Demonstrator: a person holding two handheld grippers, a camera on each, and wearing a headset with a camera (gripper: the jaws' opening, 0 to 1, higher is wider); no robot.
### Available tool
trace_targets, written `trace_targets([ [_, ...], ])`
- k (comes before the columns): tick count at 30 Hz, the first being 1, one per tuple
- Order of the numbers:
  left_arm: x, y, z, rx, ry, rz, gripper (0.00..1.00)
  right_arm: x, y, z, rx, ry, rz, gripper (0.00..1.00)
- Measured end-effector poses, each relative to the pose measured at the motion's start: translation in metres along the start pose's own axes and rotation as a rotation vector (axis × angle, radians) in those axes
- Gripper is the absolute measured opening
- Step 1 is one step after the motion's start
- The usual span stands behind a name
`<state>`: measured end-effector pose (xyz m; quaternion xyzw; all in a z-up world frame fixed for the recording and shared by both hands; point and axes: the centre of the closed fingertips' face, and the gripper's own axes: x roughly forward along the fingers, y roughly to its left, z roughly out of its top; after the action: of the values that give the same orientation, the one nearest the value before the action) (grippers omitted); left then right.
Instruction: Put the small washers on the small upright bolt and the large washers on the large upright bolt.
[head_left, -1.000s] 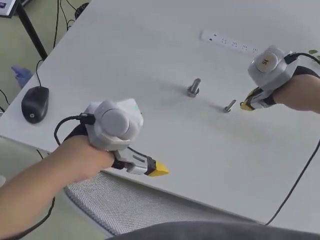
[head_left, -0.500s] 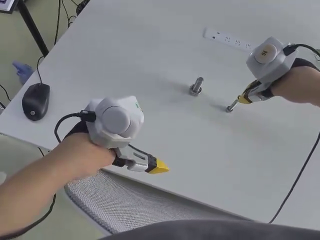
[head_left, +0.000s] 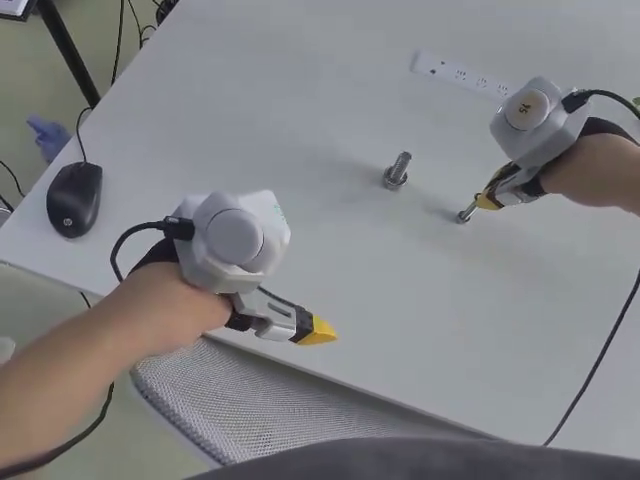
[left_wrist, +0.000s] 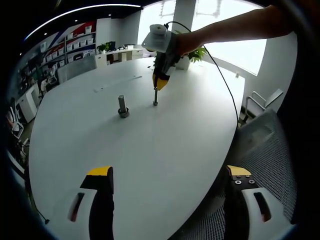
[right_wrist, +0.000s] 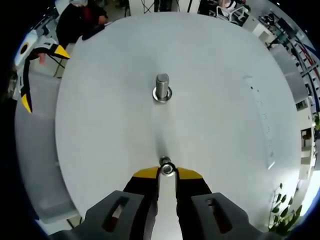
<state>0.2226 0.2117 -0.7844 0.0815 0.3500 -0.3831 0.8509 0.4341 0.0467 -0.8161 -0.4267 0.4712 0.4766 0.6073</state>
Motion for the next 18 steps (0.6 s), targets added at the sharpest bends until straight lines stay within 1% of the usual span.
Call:
trace_targets([
  [10, 0.001, 0.002, -0.005, -0.010, 0.011, -0.002, 0.90, 0.012, 0.000, -0.002, -0.005, 0.011, 0.006, 0.12],
  [14, 0.001, 0.003, -0.009, -0.021, 0.017, -0.001, 0.89, 0.018, 0.001, -0.004, -0.005, 0.019, 0.007, 0.12],
  [16, 0.001, 0.003, -0.010, -0.023, 0.021, -0.003, 0.89, 0.025, 0.000, -0.002, -0.009, 0.020, 0.006, 0.12],
  [18, 0.001, 0.004, -0.012, -0.021, 0.029, -0.002, 0.88, 0.026, 0.002, -0.001, -0.010, 0.018, 0.004, 0.12],
])
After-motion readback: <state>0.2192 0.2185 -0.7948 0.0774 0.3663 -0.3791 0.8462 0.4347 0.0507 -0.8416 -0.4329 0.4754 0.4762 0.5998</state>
